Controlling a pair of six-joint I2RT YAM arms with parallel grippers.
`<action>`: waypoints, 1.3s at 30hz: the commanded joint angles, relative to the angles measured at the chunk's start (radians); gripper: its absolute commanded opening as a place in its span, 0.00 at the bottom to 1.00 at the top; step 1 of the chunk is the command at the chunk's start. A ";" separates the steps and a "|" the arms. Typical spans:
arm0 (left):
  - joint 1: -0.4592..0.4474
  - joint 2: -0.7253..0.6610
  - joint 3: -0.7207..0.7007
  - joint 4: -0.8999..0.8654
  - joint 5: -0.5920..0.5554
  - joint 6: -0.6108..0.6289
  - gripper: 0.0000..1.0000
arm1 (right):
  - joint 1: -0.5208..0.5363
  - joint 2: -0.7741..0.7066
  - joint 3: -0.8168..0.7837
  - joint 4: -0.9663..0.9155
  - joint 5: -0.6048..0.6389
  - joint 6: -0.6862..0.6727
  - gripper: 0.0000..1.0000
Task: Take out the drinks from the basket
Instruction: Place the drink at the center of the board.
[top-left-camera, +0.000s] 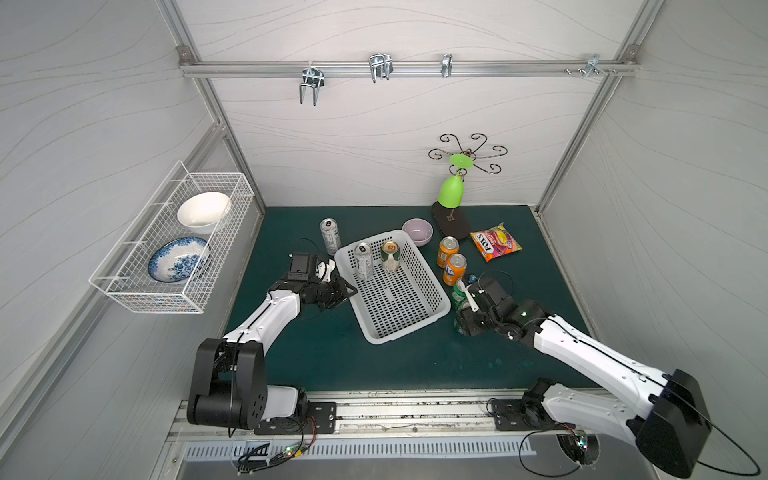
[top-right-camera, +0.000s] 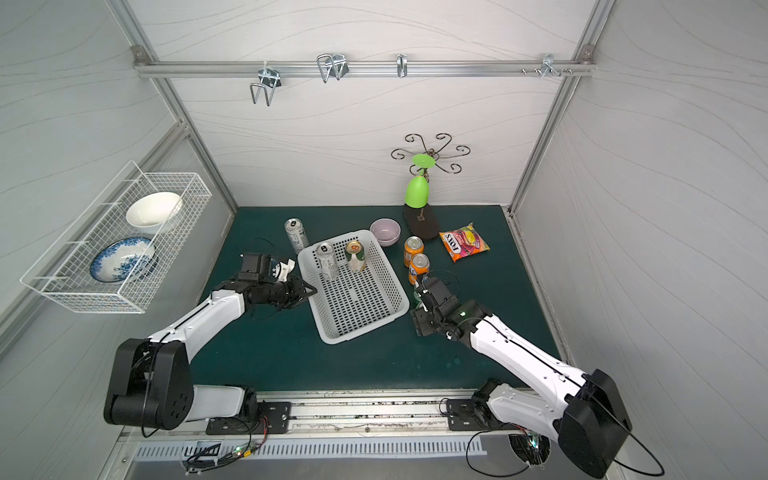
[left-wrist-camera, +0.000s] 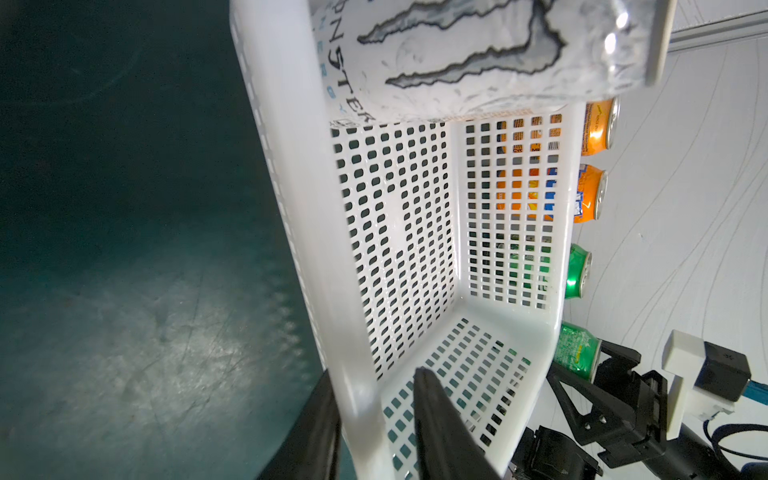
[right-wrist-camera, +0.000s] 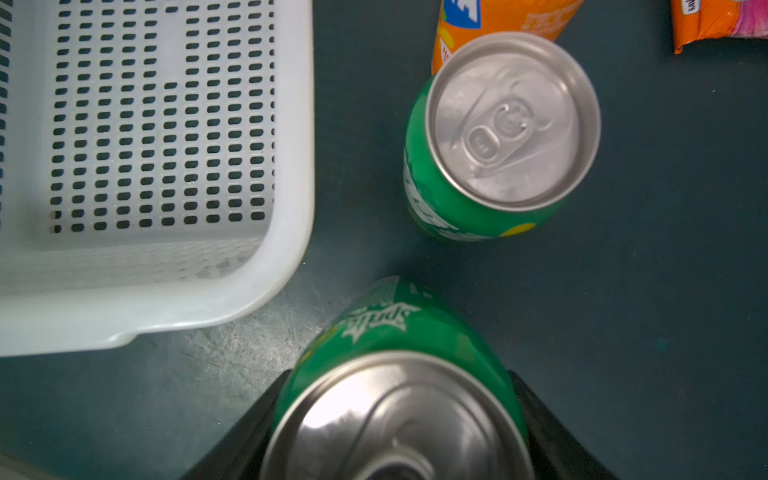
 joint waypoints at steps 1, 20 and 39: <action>0.003 -0.009 0.040 -0.007 0.000 0.020 0.32 | -0.006 0.007 0.002 0.084 -0.012 0.023 0.52; 0.004 -0.034 0.050 -0.030 -0.015 0.030 0.34 | -0.016 0.029 -0.008 0.070 -0.003 0.034 0.68; 0.004 -0.127 0.206 -0.258 -0.217 0.122 0.67 | -0.035 -0.094 0.140 -0.108 0.030 -0.038 0.99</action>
